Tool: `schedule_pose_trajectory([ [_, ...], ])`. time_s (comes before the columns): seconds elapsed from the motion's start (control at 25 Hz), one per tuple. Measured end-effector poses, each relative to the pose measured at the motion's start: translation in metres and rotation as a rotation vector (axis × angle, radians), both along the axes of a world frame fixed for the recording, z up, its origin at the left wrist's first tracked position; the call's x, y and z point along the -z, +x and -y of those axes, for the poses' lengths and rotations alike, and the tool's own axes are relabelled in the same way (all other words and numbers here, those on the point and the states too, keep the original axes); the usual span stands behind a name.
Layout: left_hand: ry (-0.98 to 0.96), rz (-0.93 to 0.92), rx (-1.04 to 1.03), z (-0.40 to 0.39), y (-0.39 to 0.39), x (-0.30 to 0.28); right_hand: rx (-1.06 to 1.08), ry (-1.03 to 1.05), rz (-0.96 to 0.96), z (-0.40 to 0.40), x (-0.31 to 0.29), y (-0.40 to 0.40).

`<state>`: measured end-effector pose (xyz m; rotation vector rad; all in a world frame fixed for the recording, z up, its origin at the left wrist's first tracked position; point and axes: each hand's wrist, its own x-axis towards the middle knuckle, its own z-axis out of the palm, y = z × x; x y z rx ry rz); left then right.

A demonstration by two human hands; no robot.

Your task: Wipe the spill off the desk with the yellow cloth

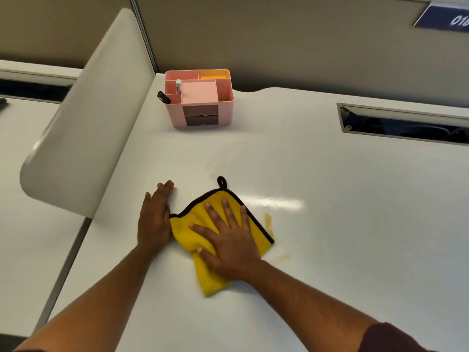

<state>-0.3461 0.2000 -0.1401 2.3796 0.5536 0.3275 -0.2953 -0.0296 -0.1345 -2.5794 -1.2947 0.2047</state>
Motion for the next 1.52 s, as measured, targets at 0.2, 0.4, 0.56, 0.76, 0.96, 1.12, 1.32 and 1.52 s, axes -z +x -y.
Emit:
schedule_pose_trajectory([
  [0.2, 0.245, -0.213, 0.119, 0.019, -0.039, 0.0, -0.018, 0.032, 0.101, 0.027, 0.009, -0.026],
  [0.4, 0.355, -0.286, 0.147, 0.048, -0.078, 0.004, 0.094, 0.011, 0.123, 0.087, 0.013, -0.002],
  [0.56, 0.376, -0.294, 0.136, 0.05, -0.079, 0.002, 0.25, -0.114, 0.092, 0.094, 0.005, 0.059],
  [0.76, 0.377, -0.285, 0.129, 0.051, -0.078, 0.002, 0.415, -0.181, -0.045, 0.032, -0.009, 0.115],
  [0.96, 0.364, -0.292, 0.128, 0.051, -0.079, 0.002, 0.162, -0.138, 0.07, 0.024, 0.002, 0.028],
  [1.12, 0.328, -0.264, 0.072, 0.056, -0.073, 0.0, 0.051, -0.093, 0.135, 0.099, 0.013, 0.0],
  [1.32, 0.311, -0.241, -0.015, 0.039, -0.031, -0.005, 0.438, -0.212, 0.079, 0.132, 0.002, 0.07],
  [1.52, 0.344, -0.252, -0.003, 0.025, -0.023, 0.002, 0.72, -0.198, -0.046, 0.086, -0.001, 0.137],
])
